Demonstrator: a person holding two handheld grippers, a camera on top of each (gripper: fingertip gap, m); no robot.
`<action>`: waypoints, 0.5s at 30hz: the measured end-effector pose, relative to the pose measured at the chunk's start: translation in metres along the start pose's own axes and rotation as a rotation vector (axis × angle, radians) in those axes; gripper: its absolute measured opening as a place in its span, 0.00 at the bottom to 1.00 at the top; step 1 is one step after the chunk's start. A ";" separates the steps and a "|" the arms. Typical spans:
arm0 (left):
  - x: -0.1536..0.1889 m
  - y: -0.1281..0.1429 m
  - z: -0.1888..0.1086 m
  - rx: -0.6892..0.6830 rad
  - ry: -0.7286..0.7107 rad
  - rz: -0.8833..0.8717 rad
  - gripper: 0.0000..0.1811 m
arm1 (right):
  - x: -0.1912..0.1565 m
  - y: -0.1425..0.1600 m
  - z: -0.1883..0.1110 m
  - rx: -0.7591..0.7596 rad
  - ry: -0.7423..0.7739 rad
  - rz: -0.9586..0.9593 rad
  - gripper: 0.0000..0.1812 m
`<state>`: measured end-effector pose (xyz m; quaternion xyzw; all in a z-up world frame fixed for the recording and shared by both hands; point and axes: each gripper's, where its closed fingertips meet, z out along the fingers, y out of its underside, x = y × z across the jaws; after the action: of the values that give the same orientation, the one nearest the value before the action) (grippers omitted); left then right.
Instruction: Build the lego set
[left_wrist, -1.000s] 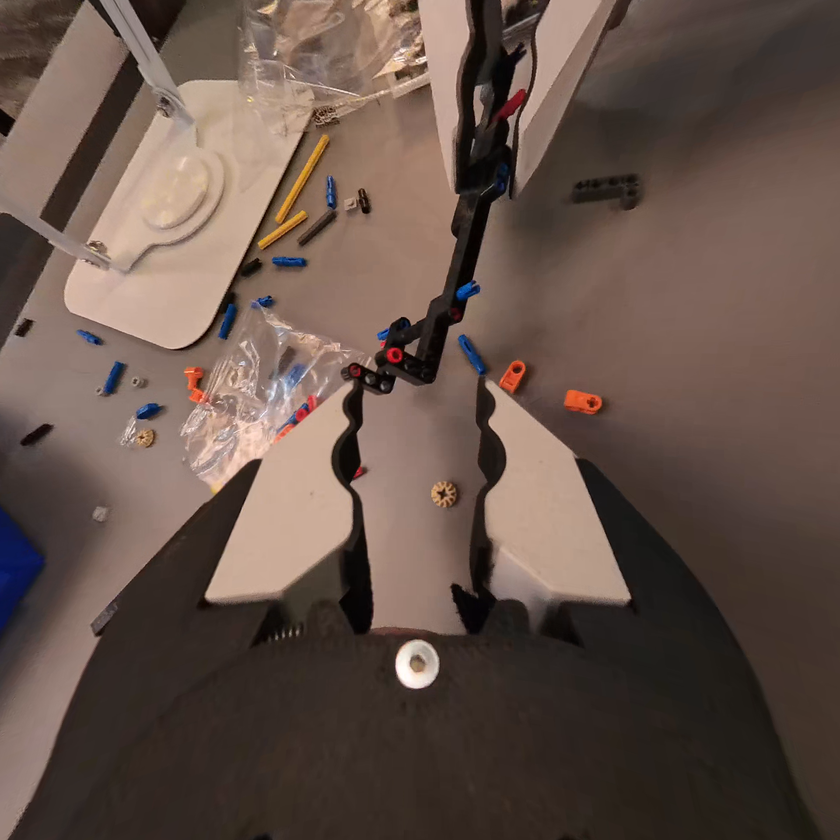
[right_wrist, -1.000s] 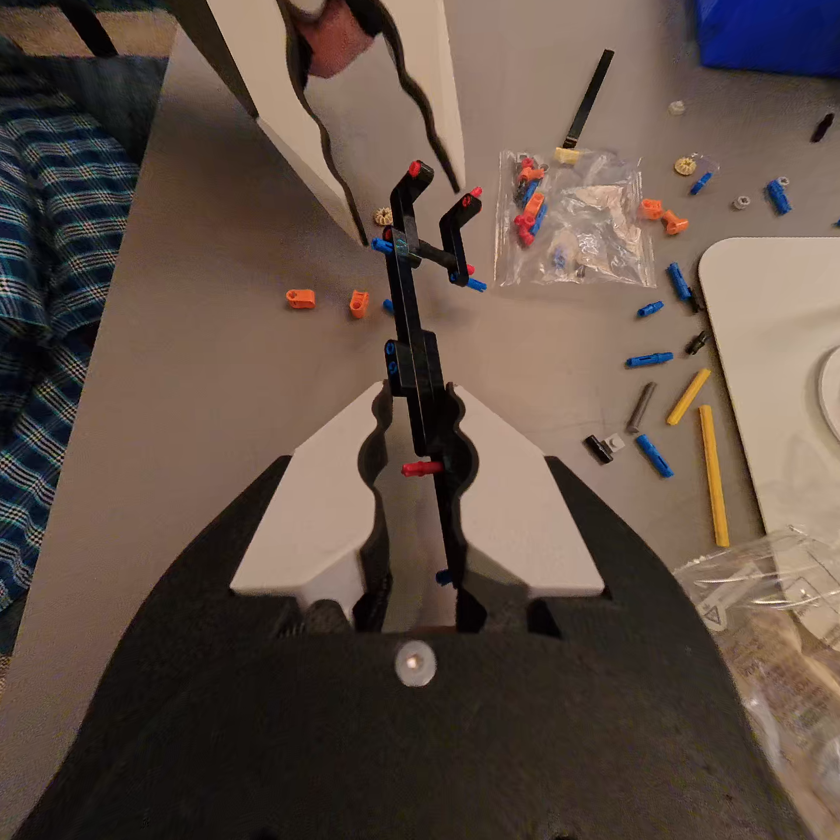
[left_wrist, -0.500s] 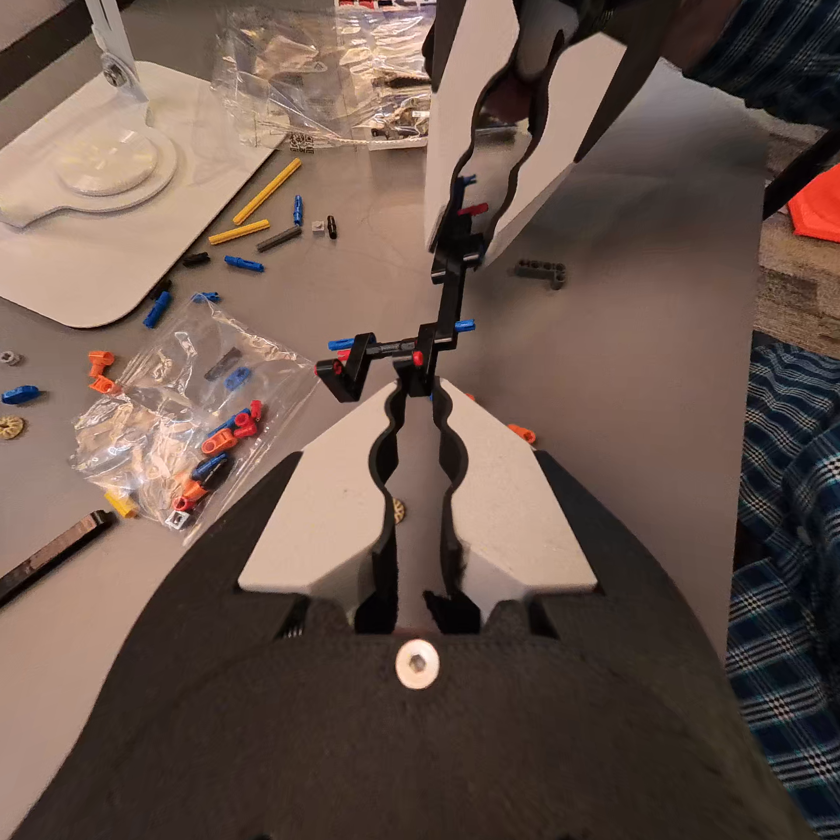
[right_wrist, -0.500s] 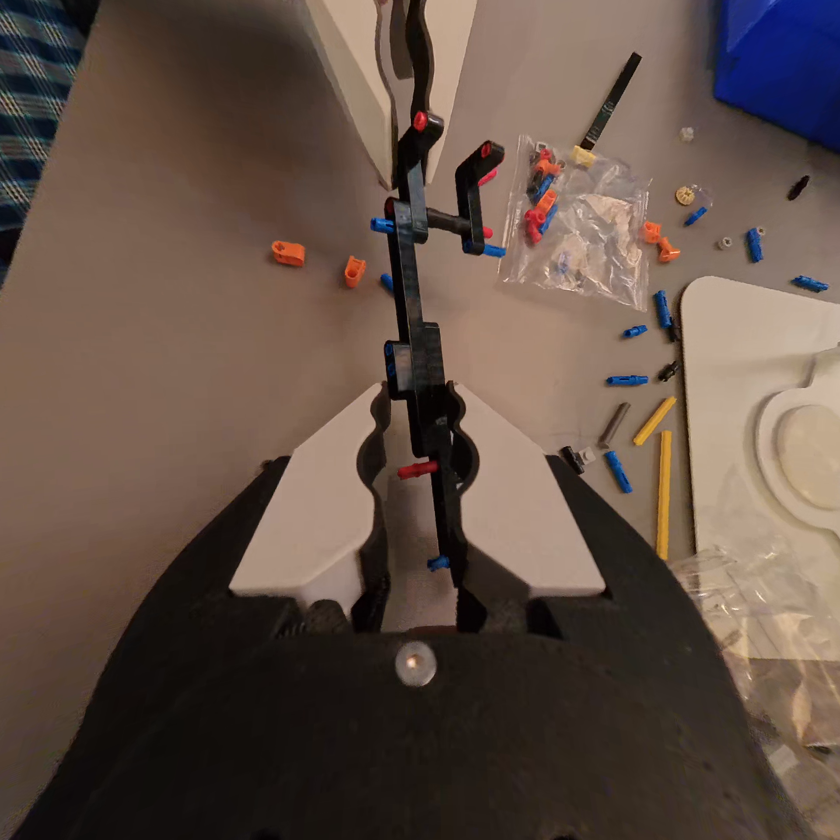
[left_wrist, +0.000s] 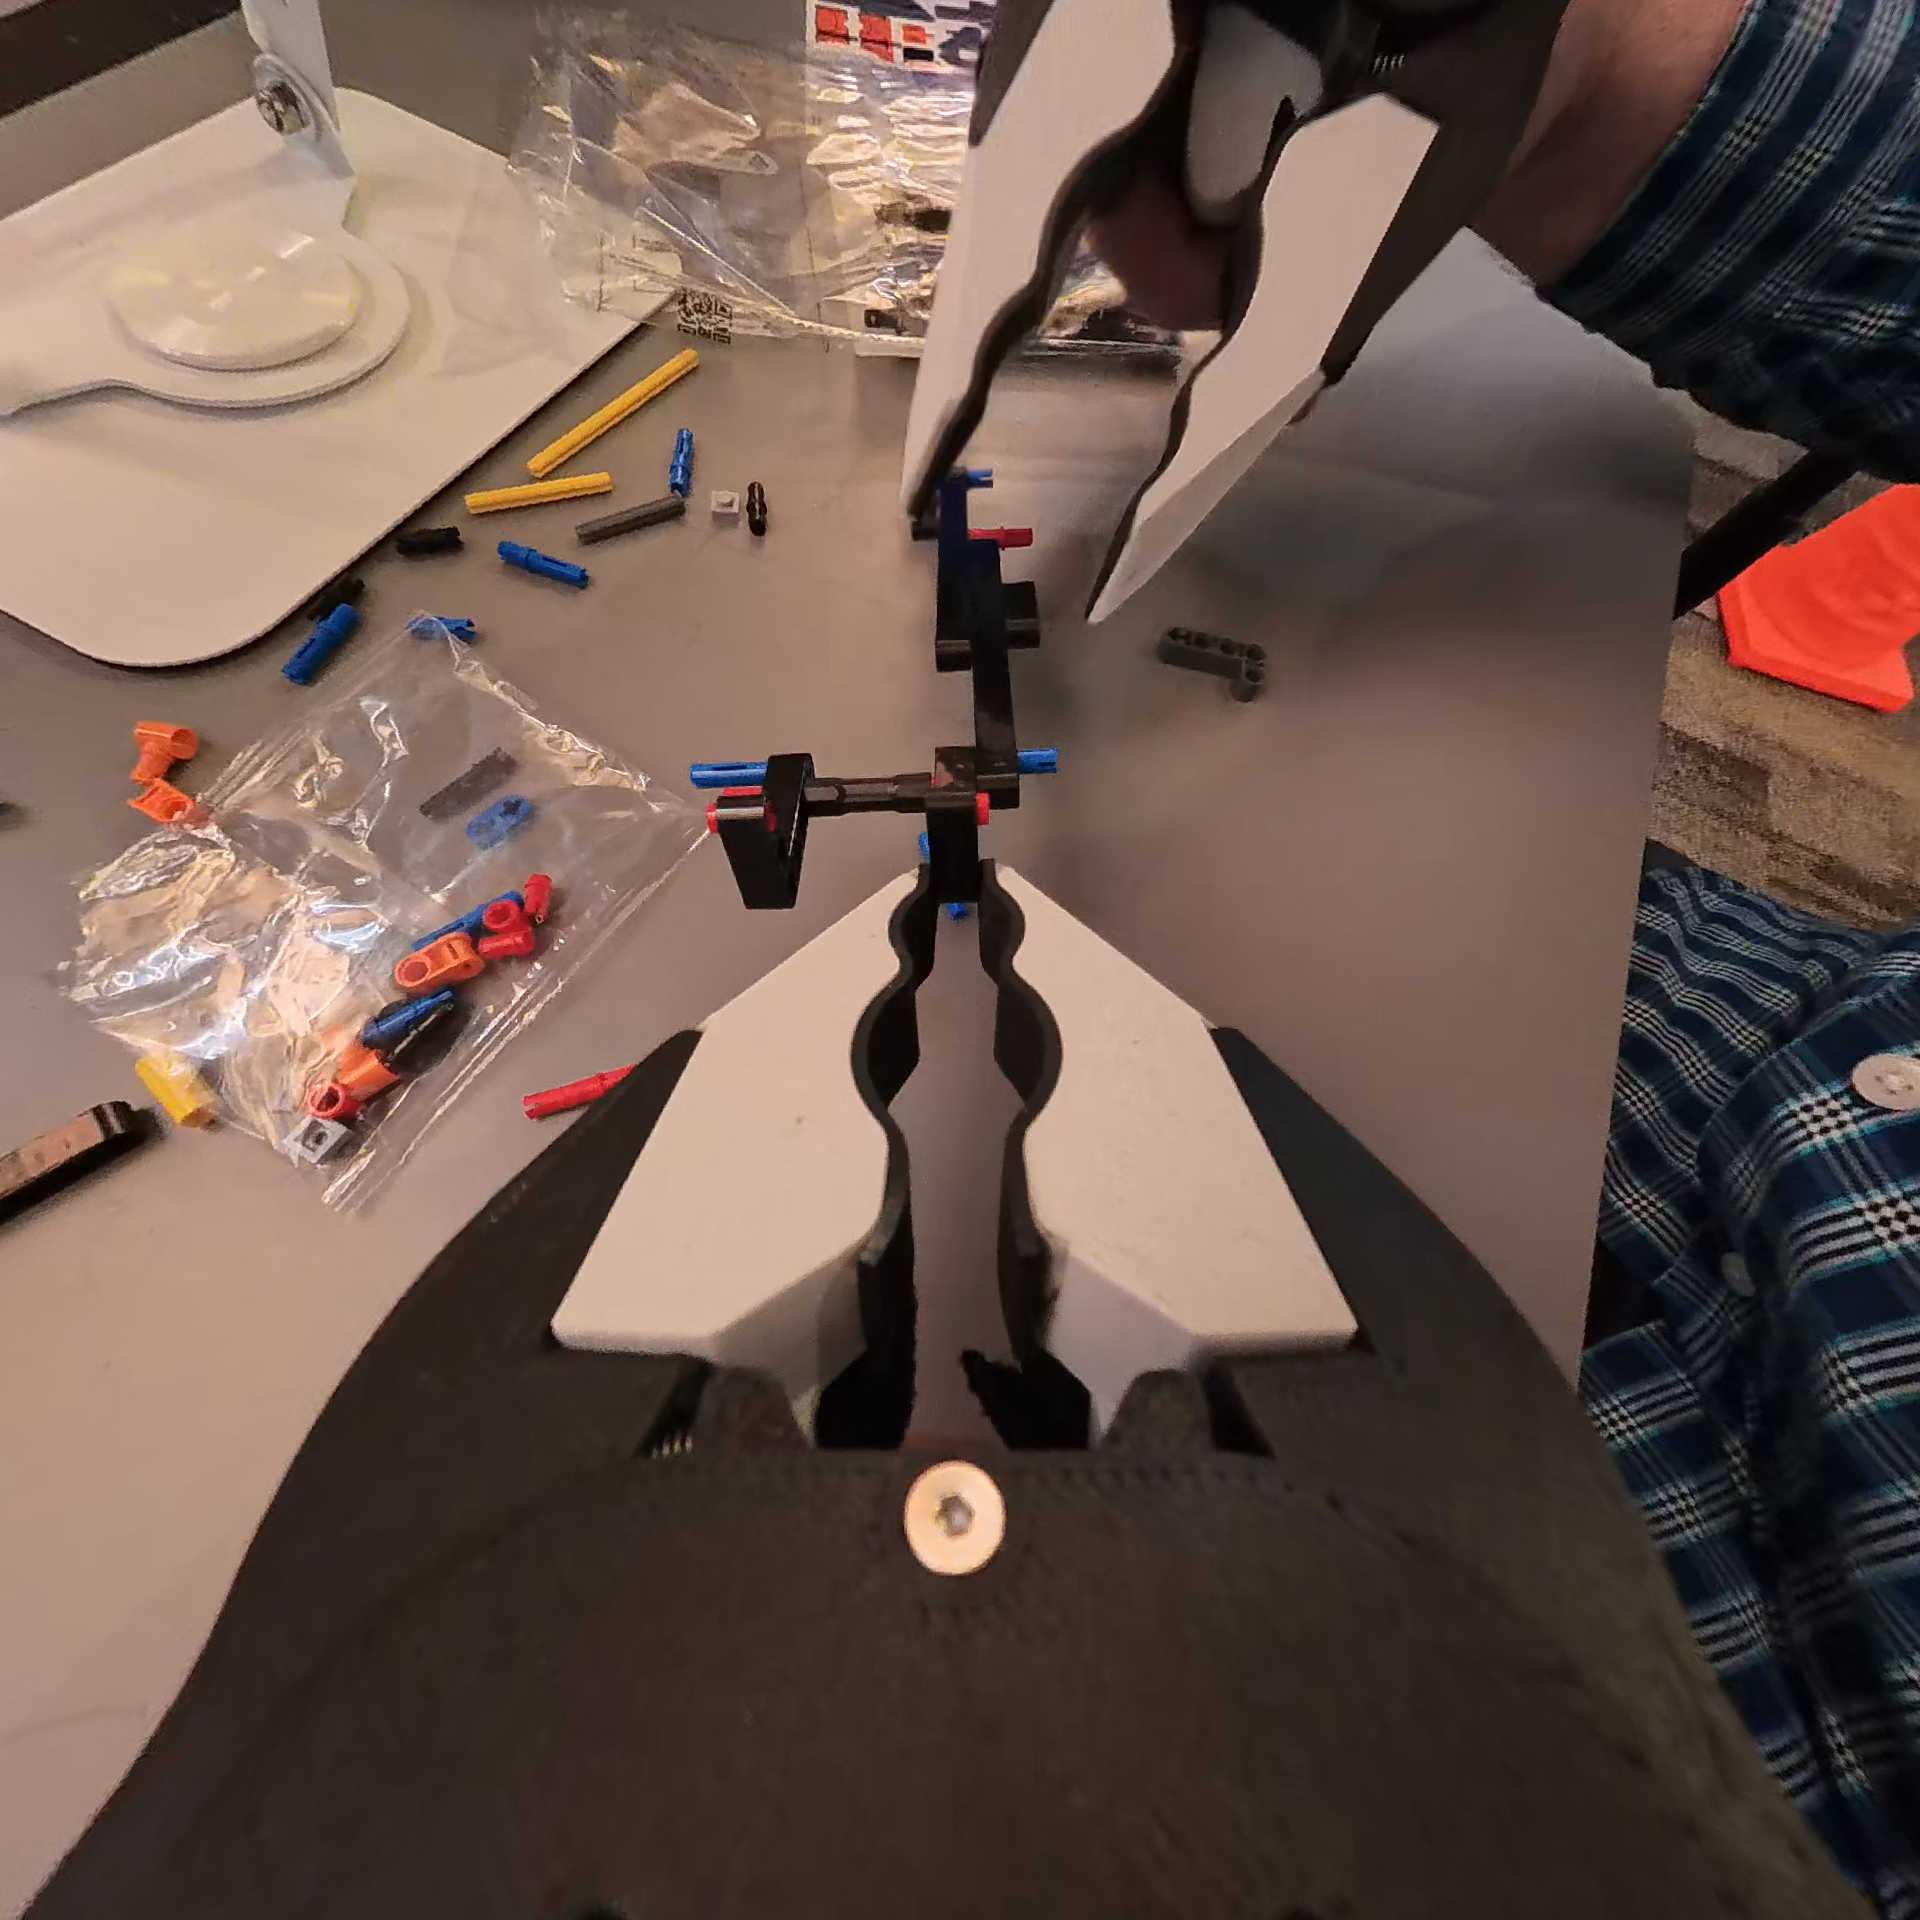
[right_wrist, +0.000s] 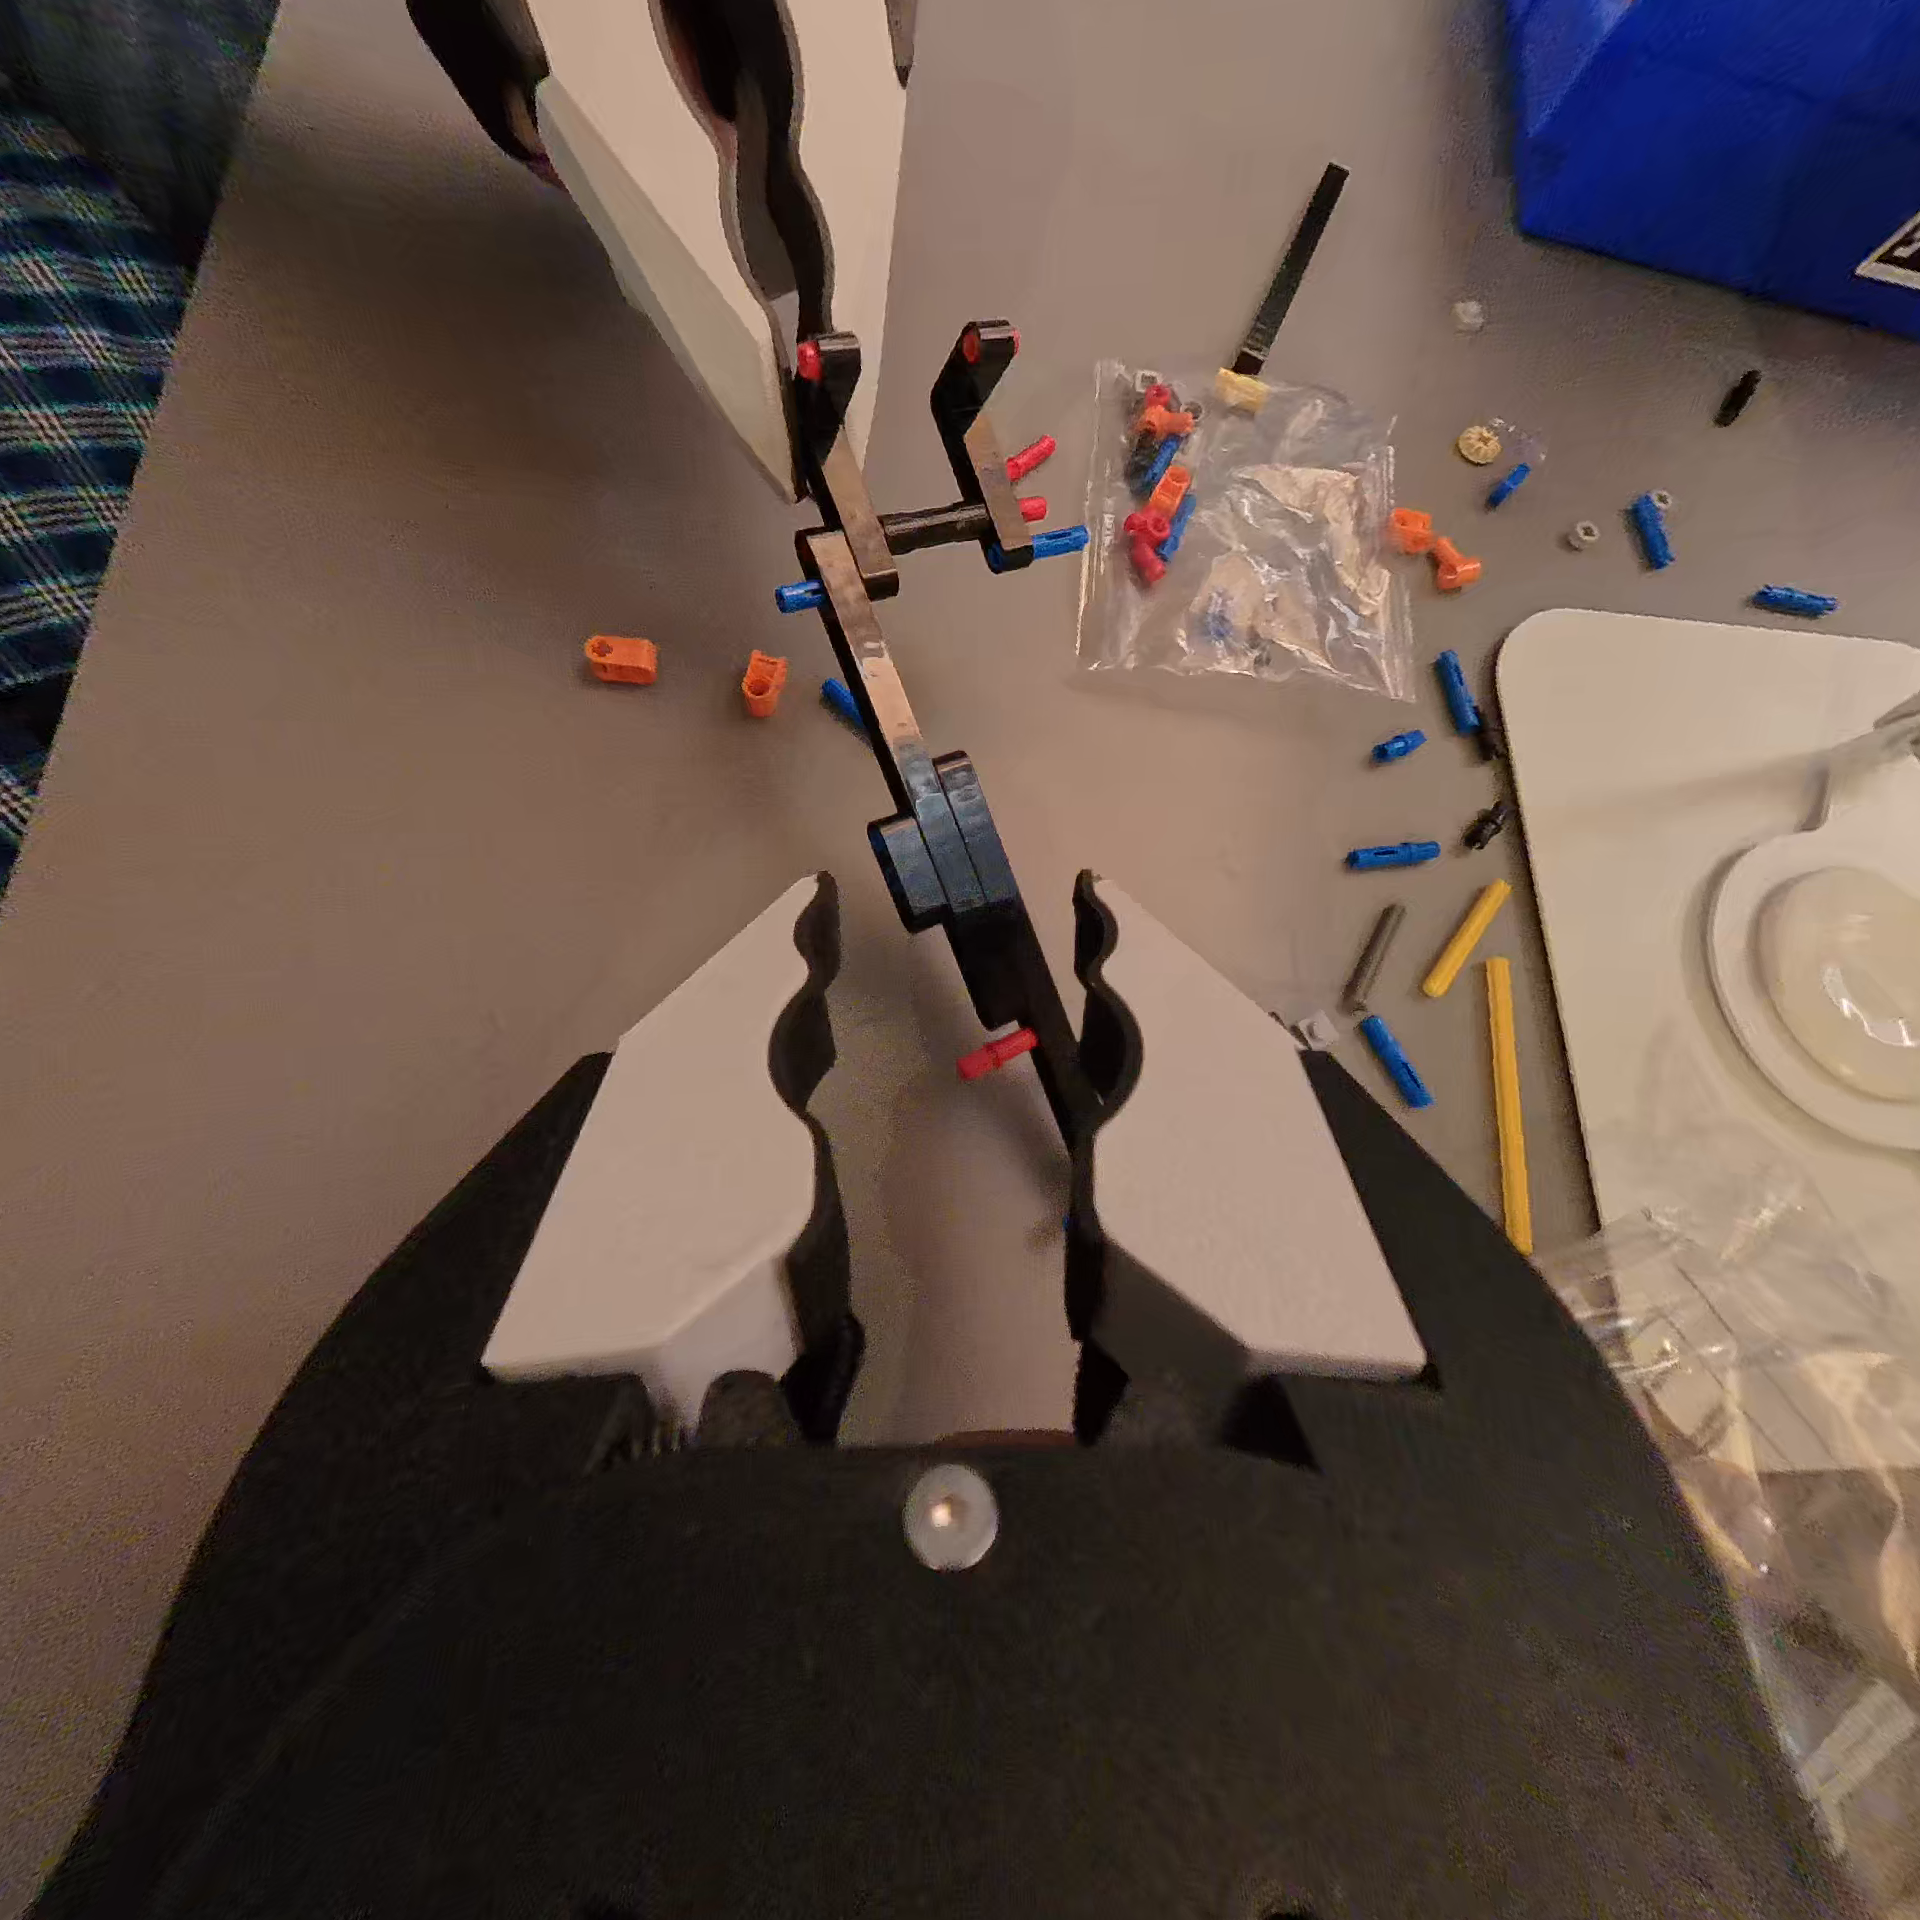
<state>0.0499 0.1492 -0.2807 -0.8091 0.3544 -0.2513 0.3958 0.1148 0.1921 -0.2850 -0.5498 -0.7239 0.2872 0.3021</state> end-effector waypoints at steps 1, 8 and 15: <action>0.000 0.000 0.000 -0.001 -0.005 0.000 0.03 | 0.000 0.000 -0.003 0.006 0.005 0.010 0.24; -0.002 0.001 -0.003 0.003 -0.003 -0.038 0.03 | 0.005 0.020 -0.024 -0.017 0.073 0.080 0.24; -0.002 0.003 -0.004 -0.015 -0.012 -0.013 0.03 | 0.006 0.031 -0.027 -0.050 0.101 0.106 0.28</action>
<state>0.0445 0.1476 -0.2817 -0.8157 0.3488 -0.2464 0.3902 0.1527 0.2071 -0.2898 -0.6085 -0.6846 0.2567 0.3086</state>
